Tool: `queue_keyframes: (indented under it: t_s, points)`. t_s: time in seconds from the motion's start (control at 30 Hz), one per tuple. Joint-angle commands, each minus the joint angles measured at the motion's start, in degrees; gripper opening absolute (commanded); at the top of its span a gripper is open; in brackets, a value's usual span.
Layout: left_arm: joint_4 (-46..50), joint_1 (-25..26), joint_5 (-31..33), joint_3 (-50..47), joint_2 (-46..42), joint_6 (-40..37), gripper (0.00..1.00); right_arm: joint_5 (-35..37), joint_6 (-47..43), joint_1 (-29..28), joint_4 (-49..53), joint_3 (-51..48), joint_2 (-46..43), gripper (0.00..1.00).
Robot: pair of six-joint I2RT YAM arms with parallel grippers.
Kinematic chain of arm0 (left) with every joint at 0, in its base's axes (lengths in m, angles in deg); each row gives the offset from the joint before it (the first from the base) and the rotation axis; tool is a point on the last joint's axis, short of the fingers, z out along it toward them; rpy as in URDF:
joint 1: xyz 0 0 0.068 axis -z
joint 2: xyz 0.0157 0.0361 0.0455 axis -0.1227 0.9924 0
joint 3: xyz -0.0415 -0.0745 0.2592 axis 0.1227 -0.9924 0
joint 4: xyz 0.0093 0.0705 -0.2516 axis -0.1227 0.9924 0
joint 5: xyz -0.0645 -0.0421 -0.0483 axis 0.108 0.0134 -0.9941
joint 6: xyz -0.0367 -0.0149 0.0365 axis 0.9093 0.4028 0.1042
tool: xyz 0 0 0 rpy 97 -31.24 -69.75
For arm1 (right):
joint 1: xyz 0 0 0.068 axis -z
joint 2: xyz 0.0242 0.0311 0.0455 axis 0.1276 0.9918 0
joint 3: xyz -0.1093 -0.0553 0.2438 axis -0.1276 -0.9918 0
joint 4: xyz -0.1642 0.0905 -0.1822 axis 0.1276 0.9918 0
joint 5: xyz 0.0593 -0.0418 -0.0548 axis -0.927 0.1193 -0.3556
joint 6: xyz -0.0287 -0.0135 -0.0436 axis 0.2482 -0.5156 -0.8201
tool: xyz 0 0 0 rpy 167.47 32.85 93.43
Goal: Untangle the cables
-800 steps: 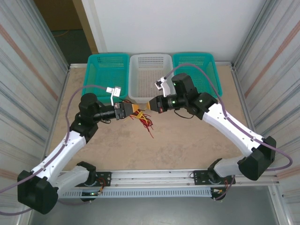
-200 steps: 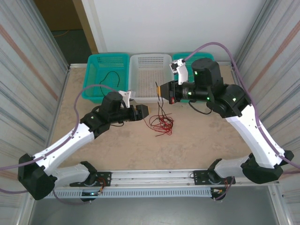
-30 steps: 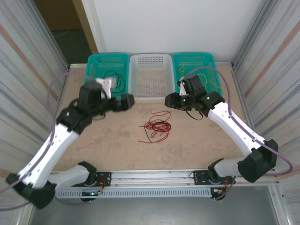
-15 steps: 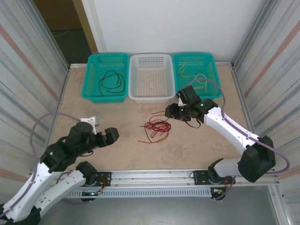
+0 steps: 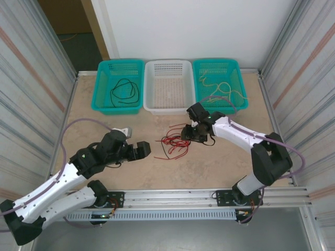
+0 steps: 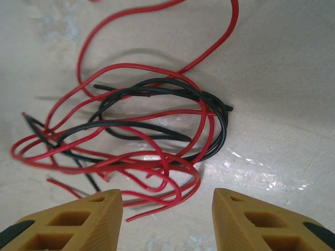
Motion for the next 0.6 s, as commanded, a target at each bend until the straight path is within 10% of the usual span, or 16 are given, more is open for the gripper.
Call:
queue_keyframes:
  t_s: [0.0,0.57]
  points:
    - [-0.8,0.4,4.2,0.4,-2.9,-0.3,0.99,1.8,-2.9,-0.8,1.0,3.2,2.5,0.46]
    - [-0.7,0.0,7.9,2.3,-1.5,-3.5,0.94,-7.8,-8.6,-11.0,0.4,9.9,10.6,0.24]
